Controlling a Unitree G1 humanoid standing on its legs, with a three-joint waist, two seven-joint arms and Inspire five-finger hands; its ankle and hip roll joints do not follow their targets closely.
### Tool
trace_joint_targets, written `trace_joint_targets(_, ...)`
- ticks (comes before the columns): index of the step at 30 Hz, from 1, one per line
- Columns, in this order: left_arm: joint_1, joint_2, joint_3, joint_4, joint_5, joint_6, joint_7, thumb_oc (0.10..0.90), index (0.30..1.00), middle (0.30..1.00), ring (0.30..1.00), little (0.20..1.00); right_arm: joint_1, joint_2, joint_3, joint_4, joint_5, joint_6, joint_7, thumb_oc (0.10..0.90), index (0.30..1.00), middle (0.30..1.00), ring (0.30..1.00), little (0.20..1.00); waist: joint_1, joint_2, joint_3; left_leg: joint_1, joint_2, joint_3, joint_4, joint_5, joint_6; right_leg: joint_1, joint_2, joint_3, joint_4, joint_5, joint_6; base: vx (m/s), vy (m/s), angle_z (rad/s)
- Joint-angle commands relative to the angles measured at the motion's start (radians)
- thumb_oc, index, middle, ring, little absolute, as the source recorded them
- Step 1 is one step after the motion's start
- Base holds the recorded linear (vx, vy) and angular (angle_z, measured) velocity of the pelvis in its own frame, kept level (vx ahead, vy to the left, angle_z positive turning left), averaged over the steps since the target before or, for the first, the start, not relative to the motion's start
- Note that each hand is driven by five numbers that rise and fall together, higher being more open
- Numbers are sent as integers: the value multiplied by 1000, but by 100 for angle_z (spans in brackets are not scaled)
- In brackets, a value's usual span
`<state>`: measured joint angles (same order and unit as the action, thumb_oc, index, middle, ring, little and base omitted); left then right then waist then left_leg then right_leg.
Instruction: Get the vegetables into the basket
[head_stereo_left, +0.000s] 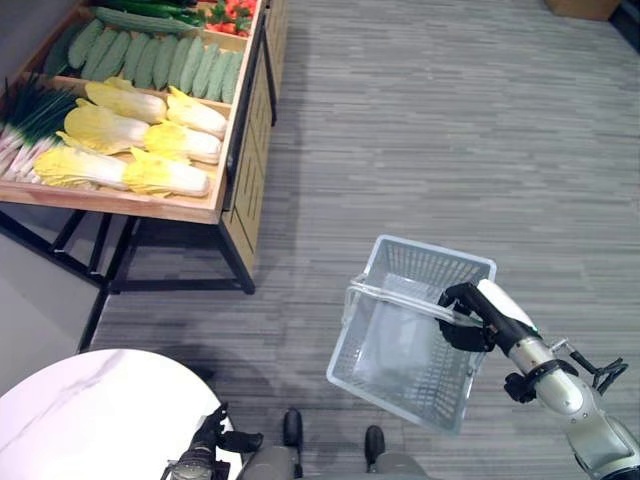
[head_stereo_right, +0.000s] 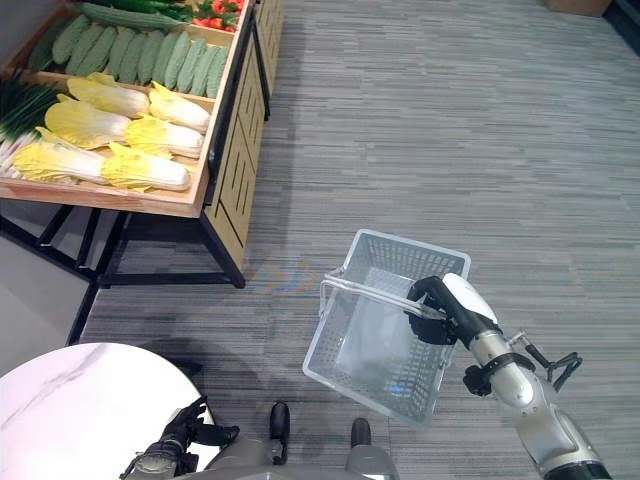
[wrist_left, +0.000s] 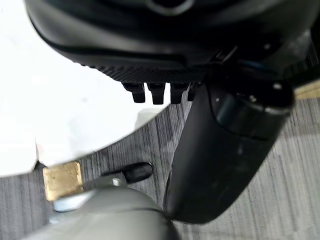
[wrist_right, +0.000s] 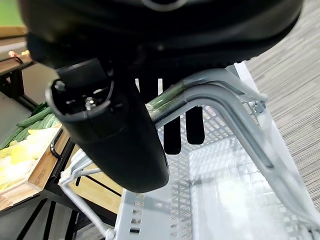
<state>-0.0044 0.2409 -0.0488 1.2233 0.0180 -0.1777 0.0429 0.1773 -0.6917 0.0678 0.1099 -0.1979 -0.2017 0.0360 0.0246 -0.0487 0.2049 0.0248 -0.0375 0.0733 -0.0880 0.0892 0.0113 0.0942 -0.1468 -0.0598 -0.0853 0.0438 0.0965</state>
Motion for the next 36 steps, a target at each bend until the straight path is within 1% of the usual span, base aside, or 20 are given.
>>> trace_joint_targets(1, 26, 11, -29, 45, 28, -14, -1, 900, 1000, 1000, 1000, 1000, -133, -57, -84, -64, 21, -62, -83, 400, 300, 300, 300, 300, 37, -20, -42, 18, 55, 6, 20, -48, -20, -52, -4, 8, 45, 70, 36, 40, 218, -38)
trace_joint_targets(5, 24, 25, -33, 32, 31, -12, -1, 900, 1000, 1000, 1000, 1000, -142, -24, -86, 18, 3, -44, -109, 400, 300, 300, 300, 300, 38, -28, -33, 12, 32, 21, 58, -82, 8, -82, -26, 35, 100, 72, 56, 40, 192, -22)
trace_joint_targets(7, 22, 36, -36, 16, 32, -11, 1, 900, 1000, 1000, 1000, 1000, -145, -10, -87, 26, -5, -39, -115, 400, 300, 300, 300, 300, 38, -29, -24, 13, 26, 24, 72, -93, 20, -112, -23, 38, 174, 71, 63, 26, 110, -18)
trace_joint_targets(9, 21, 36, -36, 16, 32, -10, 1, 900, 1000, 1000, 1000, 1000, -145, -10, -87, 26, -5, -39, -115, 400, 300, 300, 300, 300, 38, -30, -24, 12, 26, 25, 74, -94, 20, -115, -23, 39, 178, 69, 63, 22, 40, -14)
trace_joint_targets(10, 16, 48, -42, 4, 31, -8, 1, 900, 1000, 1000, 1000, 1000, -156, -1, -78, 28, -8, -38, -111, 400, 300, 300, 300, 300, 38, -29, -9, 18, 23, 18, 91, -110, 28, -148, -16, 28, 253, 73, 61, 41, 47, -14)
trace_joint_targets(13, 14, 51, -43, 4, 32, -7, 2, 900, 1000, 1000, 1000, 1000, -159, 0, -76, 23, -9, -39, -112, 400, 300, 300, 300, 300, 35, -31, -4, 20, 21, 17, 104, -120, 29, -160, -17, 25, 256, 82, 60, 70, 2, -4)
trace_joint_targets(15, 10, 56, -47, -1, 34, -7, 1, 900, 1000, 1000, 1000, 1000, -167, -2, -72, 21, -7, -40, -113, 400, 300, 300, 300, 300, 31, -30, 4, 26, 19, 15, 121, -140, 25, -177, -21, 15, 215, 98, 53, 152, -78, 0)
trace_joint_targets(17, -1, 61, -42, 7, 37, -5, 7, 900, 1000, 1000, 1000, 1000, -182, -1, -68, 18, -5, -45, -126, 400, 300, 300, 300, 300, 17, -28, 8, 85, 41, -12, 142, -194, -2, -243, -58, -21, 125, 169, 63, 448, -258, 14)
trace_joint_targets(18, -2, 59, -44, 7, 39, -4, 9, 900, 1000, 1000, 1000, 1000, -179, -1, -67, 15, -7, -44, -125, 400, 300, 300, 300, 300, 12, -29, 9, 101, 45, -20, 149, -199, -7, -247, -60, -23, 130, 182, 67, 490, -306, 15)
trace_joint_targets(19, 1, 57, -41, 9, 41, -3, 9, 900, 1000, 1000, 1000, 1000, -157, 2, -77, 1, -3, -44, -118, 400, 300, 300, 300, 300, 9, -31, -2, 114, 52, -26, 155, -202, -19, -225, -50, -36, 119, 165, 59, 325, -236, 36)
trace_joint_targets(22, 9, 44, -36, 19, 36, -1, 7, 900, 1000, 1000, 1000, 1000, -139, -9, -86, -14, 10, -48, -106, 400, 300, 300, 300, 300, 9, -19, -27, 121, 94, -49, 180, -149, -57, -185, -4, -75, 114, 136, 28, 316, -322, 49)
trace_joint_targets(24, 12, 35, -36, 20, 32, -1, 6, 900, 1000, 1000, 1000, 1000, -122, -26, -97, -37, 21, -55, -98, 400, 300, 300, 300, 300, 6, -2, -37, 123, 130, -73, 199, -76, -86, -160, 33, -92, 109, 106, 4, 294, -361, 4)
trace_joint_targets(25, 11, 33, -37, 18, 30, 0, 6, 900, 1000, 1000, 1000, 1000, -121, -31, -98, -42, 23, -56, -96, 400, 300, 300, 300, 300, 5, 1, -36, 116, 136, -80, 216, -57, -94, -154, 42, -94, 108, 98, -5, 197, -297, 3)
trace_joint_targets(27, 3, 31, -44, 11, 28, 1, 9, 900, 1000, 1000, 1000, 1000, -122, -46, -99, -44, 23, -57, -97, 400, 300, 300, 300, 300, 2, 3, -27, 77, 148, -97, 293, -7, -112, -143, 53, -100, 109, 80, -24, 143, -268, -4)
trace_joint_targets(28, -8, 29, -45, 5, 22, 2, 17, 900, 1000, 1000, 1000, 1000, -116, -66, -107, -56, 17, -60, -104, 400, 300, 300, 300, 300, 1, -6, -9, 22, 154, -97, 409, 34, -119, -118, 61, -110, 114, 50, -50, 131, -248, 7)
trace_joint_targets(32, -14, 29, -45, 1, 16, 3, 24, 900, 1000, 1000, 1000, 1000, -111, -70, -113, -54, 14, -56, -110, 400, 300, 300, 300, 300, 7, -9, 2, -18, 147, -96, 401, 40, -110, -101, 58, -116, 115, 38, -52, 106, -107, 22)
trace_joint_targets(33, -18, 29, -49, 0, 22, 2, 26, 900, 1000, 1000, 1000, 1000, -107, -76, -123, -63, 13, -54, -116, 400, 300, 300, 300, 300, 16, -13, 4, -69, 135, -72, 295, 9, -92, -85, 50, -122, 107, 29, -41, 99, -36, 4)
trace_joint_targets(34, -18, 29, -49, 0, 22, 2, 26, 900, 1000, 1000, 1000, 1000, -107, -76, -123, -63, 13, -54, -116, 400, 300, 300, 300, 300, 16, -13, 4, -69, 135, -72, 295, 9, -92, -85, 50, -122, 107, 29, -41, 185, -30, 9)
trace_joint_targets(35, -20, 34, -52, 2, 28, -3, 29, 900, 1000, 1000, 1000, 1000, -107, -80, -124, -65, 3, -57, -124, 400, 300, 300, 300, 300, 23, -13, 5, -129, 133, -57, 211, 2, -87, -71, 52, -124, 97, 19, -34, 164, 12, 13)
trace_joint_targets(36, -17, 33, -53, 5, 30, -2, 32, 900, 1000, 1000, 1000, 1000, -102, -70, -119, -68, -2, -58, -122, 400, 300, 300, 300, 300, 26, -16, -3, -114, 127, -62, 178, -8, -81, -70, 52, -115, 97, 13, -33, 299, 74, 29)
